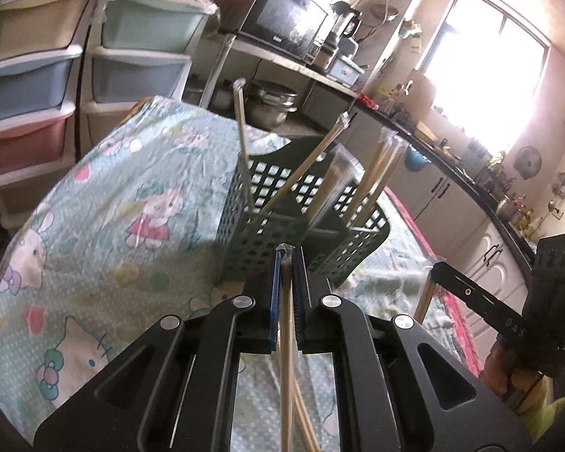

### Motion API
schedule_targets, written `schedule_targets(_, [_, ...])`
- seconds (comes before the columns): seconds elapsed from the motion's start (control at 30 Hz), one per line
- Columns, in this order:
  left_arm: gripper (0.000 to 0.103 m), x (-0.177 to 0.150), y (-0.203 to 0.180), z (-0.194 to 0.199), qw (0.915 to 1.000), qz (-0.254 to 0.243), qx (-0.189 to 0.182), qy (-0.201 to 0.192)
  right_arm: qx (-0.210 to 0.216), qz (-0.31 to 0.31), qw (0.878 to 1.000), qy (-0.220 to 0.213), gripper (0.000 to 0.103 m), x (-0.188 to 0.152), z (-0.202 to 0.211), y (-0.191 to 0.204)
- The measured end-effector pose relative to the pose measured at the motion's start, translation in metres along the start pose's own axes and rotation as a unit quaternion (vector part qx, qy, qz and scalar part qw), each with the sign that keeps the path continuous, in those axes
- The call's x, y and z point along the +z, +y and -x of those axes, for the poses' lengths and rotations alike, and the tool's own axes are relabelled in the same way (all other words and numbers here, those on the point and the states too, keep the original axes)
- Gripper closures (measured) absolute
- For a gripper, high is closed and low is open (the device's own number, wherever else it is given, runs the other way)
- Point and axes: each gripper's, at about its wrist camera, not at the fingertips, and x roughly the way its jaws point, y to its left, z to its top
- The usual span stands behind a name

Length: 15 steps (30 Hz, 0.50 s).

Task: Organize utensils
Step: 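Lift the held chopsticks with both tools up above the green caddy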

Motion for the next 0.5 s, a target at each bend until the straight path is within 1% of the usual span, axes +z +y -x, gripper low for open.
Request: schedule_targets(0.5, [0.100, 0.020, -0.019, 0.021, 0.9990, -0.017, -0.018, -0.039, 0.004, 0.024, 0.999, -0.036, 0.097, 0.012, 0.021, 0.017])
